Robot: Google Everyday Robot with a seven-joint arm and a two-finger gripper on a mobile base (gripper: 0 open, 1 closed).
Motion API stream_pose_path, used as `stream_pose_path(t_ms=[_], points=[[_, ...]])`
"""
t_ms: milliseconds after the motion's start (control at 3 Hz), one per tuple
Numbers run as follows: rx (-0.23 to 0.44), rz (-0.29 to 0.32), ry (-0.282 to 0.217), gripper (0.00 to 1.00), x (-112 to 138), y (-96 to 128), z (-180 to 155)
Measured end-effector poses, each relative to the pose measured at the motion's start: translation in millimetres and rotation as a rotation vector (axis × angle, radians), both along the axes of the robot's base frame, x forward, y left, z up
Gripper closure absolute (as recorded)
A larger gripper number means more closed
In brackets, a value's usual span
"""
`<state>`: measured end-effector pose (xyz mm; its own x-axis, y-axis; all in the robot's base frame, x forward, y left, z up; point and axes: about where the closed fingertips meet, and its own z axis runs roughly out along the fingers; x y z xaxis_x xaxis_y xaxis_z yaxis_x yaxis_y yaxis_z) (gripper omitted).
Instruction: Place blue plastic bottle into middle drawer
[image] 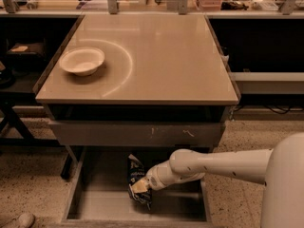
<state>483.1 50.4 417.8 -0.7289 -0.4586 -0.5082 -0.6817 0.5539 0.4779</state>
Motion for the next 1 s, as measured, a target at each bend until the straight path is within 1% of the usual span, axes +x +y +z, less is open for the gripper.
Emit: stream_pose_path(t_ms=[333, 667, 1000], points=[[0.000, 0.000, 0.000, 0.13, 0.0, 0.0, 0.0], [0.000, 0.000, 0.000, 0.00, -0.1, 0.1, -0.1], [0.000, 0.000, 0.000, 0.00, -0.1, 0.2, -0.1]])
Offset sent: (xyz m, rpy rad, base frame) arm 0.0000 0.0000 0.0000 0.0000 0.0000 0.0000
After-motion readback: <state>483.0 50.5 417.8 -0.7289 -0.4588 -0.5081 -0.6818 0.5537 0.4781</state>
